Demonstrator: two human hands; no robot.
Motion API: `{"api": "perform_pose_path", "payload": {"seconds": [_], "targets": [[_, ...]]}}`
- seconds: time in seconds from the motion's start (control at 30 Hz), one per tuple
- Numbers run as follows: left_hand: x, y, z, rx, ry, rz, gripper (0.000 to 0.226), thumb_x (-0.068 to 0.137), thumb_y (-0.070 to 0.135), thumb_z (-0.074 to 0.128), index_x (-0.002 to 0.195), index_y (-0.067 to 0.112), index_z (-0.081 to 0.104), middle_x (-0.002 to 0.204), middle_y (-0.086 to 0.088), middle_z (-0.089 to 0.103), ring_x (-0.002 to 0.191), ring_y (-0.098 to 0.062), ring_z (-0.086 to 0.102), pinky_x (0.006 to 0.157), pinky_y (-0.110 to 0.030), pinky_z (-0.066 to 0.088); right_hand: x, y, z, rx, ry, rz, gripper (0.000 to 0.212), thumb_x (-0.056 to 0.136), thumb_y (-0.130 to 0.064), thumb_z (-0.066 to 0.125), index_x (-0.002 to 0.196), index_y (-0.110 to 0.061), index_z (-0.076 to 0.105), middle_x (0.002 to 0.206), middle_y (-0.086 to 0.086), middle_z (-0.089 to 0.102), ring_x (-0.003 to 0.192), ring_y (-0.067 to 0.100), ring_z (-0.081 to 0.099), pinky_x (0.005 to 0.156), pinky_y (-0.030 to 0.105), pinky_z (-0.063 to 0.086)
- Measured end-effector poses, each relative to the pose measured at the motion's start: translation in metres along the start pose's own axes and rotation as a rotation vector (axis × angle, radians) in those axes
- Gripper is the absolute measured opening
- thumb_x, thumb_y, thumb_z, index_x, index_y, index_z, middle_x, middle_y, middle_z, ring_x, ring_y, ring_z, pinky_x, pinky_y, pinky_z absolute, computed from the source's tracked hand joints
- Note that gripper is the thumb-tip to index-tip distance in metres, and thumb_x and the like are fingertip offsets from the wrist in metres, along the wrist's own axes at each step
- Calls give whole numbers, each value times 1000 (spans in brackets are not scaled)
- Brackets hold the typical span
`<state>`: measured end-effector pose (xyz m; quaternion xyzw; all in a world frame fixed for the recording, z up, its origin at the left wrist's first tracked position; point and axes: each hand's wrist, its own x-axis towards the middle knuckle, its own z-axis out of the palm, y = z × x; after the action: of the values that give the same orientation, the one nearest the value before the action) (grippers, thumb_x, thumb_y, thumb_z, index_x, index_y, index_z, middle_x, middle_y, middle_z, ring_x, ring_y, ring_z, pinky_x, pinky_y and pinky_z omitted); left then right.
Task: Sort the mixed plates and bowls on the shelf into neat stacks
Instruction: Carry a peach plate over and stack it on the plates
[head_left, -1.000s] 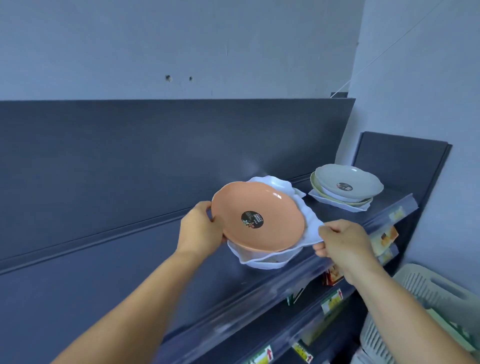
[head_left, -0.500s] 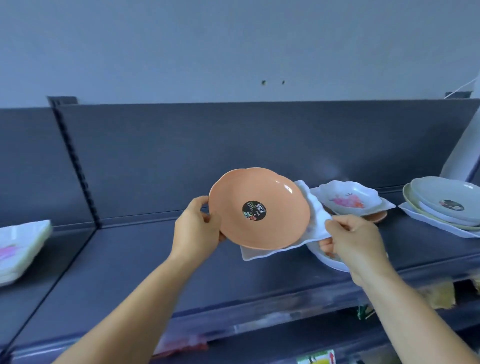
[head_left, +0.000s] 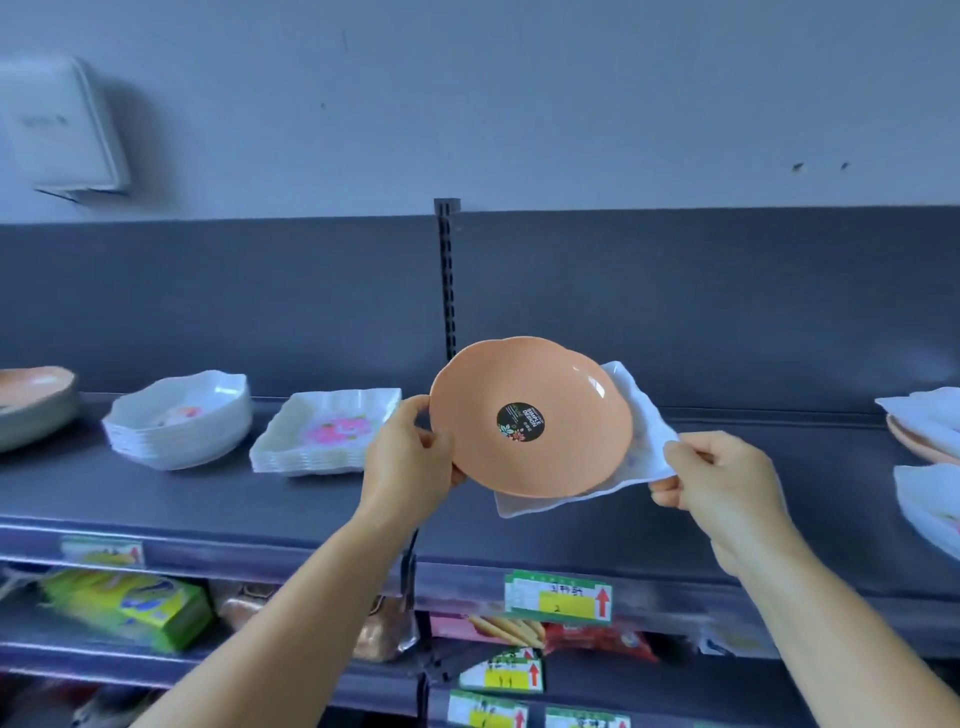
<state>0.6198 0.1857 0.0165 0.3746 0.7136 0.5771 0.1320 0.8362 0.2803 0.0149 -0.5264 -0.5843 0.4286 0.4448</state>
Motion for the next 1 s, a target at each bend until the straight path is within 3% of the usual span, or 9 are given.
{"api": "perform_pose_path", "payload": {"seconds": [0.17, 0.3, 0.43, 0.63, 0.73, 0.9, 1.0], "targets": [[-5, -21, -77, 18, 73, -3, 25, 95, 12, 48, 117, 16, 60, 75, -17, 68, 49, -13, 58, 37, -7, 41, -39, -16, 64, 30, -54, -25, 11, 92, -12, 52, 99, -14, 60, 70, 5, 67, 60, 20, 65, 80, 38, 52], [-7, -35, -132, 29, 117, -22, 28, 95, 12, 48, 121, 16, 59, 88, -23, 69, 54, -15, 60, 37, -6, 41, -64, -25, 111, 42, -102, -41, 12, 92, -12, 51, 100, -14, 59, 74, 6, 69, 62, 21, 66, 78, 37, 53], [-7, -47, -174, 35, 169, -32, 29, 93, 7, 46, 118, 16, 59, 82, -20, 67, 51, -13, 57, 35, -7, 38, -81, -36, 152, 52, -150, -51, 11, 93, -12, 50, 100, -14, 59, 77, 4, 69, 65, 22, 68, 78, 37, 53], [7, -65, -209, 28, 252, -66, 34, 93, 7, 45, 122, 19, 58, 68, -8, 66, 45, -8, 57, 37, -6, 40, -81, -51, 204, 76, -222, -53, 14, 92, -9, 49, 101, -11, 59, 81, 4, 69, 66, 24, 69, 81, 41, 55], [24, -74, -220, 60, 294, -91, 33, 91, 10, 44, 119, 19, 59, 68, -10, 70, 43, -10, 59, 45, -15, 48, -69, -54, 227, 78, -243, -50, 17, 92, -9, 48, 104, -9, 59, 86, 7, 70, 67, 24, 69, 83, 43, 55], [56, -83, -229, 85, 346, -106, 33, 91, 8, 43, 118, 17, 59, 69, -12, 70, 49, -16, 61, 38, -9, 42, -35, -53, 260, 40, -244, -25, 18, 91, -8, 44, 95, -6, 61, 79, 10, 71, 65, 25, 69, 87, 54, 54], [78, -86, -230, 98, 359, -125, 32, 92, 9, 43, 118, 19, 59, 71, -14, 70, 52, -20, 63, 44, -18, 47, -13, -50, 274, 23, -237, 10, 20, 91, -6, 42, 96, -1, 61, 72, 7, 68, 60, 22, 68, 84, 45, 55]]}}
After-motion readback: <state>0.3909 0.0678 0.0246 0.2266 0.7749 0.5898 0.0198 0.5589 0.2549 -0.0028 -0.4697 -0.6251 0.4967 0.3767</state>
